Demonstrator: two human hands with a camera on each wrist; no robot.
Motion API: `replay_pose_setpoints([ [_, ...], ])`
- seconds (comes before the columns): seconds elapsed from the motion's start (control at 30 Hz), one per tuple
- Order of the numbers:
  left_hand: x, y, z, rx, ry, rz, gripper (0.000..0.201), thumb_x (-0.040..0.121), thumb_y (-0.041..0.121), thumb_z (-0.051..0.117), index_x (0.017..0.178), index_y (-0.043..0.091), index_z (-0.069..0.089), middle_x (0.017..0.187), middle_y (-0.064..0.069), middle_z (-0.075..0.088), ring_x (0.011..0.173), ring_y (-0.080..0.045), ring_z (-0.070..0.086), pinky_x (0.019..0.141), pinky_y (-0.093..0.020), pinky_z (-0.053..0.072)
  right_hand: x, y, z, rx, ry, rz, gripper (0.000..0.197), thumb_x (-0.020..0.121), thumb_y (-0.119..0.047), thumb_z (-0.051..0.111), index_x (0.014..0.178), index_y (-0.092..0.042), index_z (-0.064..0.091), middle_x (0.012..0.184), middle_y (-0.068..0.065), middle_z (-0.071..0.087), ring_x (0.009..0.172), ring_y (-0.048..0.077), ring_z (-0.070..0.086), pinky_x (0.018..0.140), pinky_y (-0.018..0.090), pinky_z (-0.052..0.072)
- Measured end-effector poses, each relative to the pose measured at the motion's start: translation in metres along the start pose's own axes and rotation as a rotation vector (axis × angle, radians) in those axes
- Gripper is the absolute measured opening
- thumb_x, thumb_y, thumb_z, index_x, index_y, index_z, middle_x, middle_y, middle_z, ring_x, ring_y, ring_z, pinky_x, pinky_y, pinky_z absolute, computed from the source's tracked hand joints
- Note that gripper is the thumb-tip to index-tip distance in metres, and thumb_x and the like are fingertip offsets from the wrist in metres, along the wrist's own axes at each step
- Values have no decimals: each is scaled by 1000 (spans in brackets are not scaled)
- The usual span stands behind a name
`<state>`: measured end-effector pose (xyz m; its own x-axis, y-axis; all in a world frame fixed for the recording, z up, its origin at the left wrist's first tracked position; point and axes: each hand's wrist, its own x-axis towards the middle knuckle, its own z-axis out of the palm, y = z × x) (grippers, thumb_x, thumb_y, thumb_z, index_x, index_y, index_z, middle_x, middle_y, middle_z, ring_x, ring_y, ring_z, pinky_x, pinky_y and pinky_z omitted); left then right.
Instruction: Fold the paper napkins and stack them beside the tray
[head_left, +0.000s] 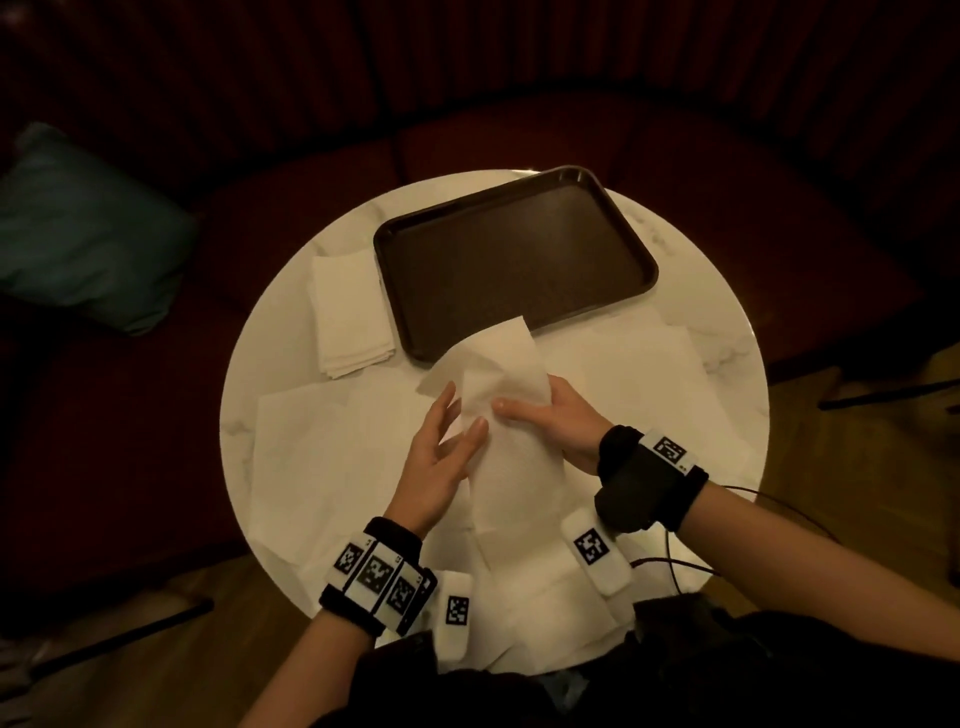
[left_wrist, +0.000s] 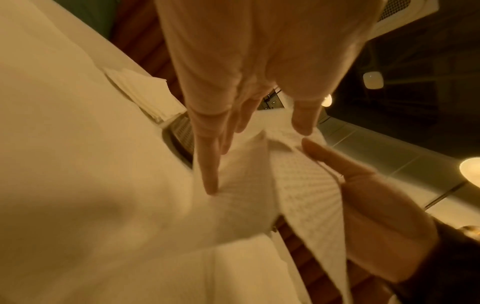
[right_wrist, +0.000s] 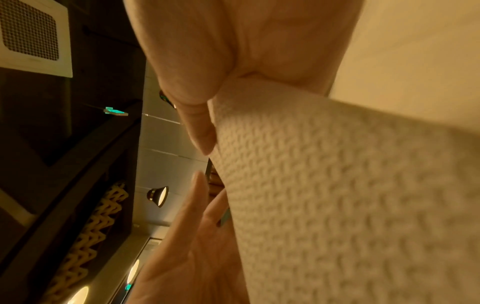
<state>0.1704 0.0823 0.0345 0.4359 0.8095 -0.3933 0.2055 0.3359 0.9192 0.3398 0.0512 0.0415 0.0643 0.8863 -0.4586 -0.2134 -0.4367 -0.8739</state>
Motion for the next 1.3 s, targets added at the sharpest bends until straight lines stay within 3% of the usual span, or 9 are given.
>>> replay_pose_setpoints([
  [0.1,2,-1,-15,-18,-21,32,69,93,20,59,149,37,24,143,3,45,105,-1,63,84,-30,58,11,-1,17,-17,-24,-23,45,87,-14,67,129,-22,51,120,6,65,110,26,62,96,44,50],
  [0.23,6,1,-43,215,87,186,63,89,35,65,141,45,32,144,9,37,129,-13,45,104,-35,44,24,-5,32,-109,-50,-28,40,87,-14,68,125,-18,57,119,7,66,110,24,63,100,47,48],
  [0.47,17,3,-70,393,160,288,46,88,40,65,130,46,46,132,13,34,121,16,33,105,-47,43,36,-8,48,-129,-140,66,42,87,-19,67,128,-14,58,121,6,66,112,24,63,103,47,46],
  [0.57,17,7,-71,311,93,253,48,90,37,64,134,44,45,134,16,39,124,9,37,99,-45,49,39,-8,51,-118,-171,90,52,85,-16,69,135,-14,51,125,8,64,115,26,61,103,48,46],
  [0.7,15,8,-70,168,56,191,67,91,34,63,147,44,26,149,12,36,133,-9,41,93,-21,47,42,-10,53,-117,-156,87,44,88,-10,64,131,-13,52,122,9,64,112,26,62,100,46,49],
  [0.8,15,9,-73,57,27,97,78,89,35,63,146,53,13,150,1,39,125,-14,53,100,-36,49,44,-15,53,-105,-121,71,30,89,-10,64,115,-23,56,114,4,64,107,23,63,96,43,51],
  [1.0,13,1,-81,-206,-93,-28,74,94,11,55,146,48,17,113,3,71,101,-21,70,76,-35,59,49,-22,54,-168,-112,37,36,89,-11,64,122,-18,53,114,0,65,107,21,63,96,40,51],
  [1.2,17,1,-93,-271,-49,85,75,86,-6,59,143,38,37,129,-8,62,113,-28,64,82,-42,57,56,-18,53,-282,-6,-77,74,75,-12,80,132,-28,36,111,-1,57,89,13,62,72,25,54],
  [1.3,20,4,-99,-322,23,129,83,88,-11,56,146,43,29,133,-8,58,115,-27,62,83,-44,57,62,-12,51,-276,135,-125,81,69,-19,86,127,-30,31,108,6,53,78,16,55,78,29,52],
])
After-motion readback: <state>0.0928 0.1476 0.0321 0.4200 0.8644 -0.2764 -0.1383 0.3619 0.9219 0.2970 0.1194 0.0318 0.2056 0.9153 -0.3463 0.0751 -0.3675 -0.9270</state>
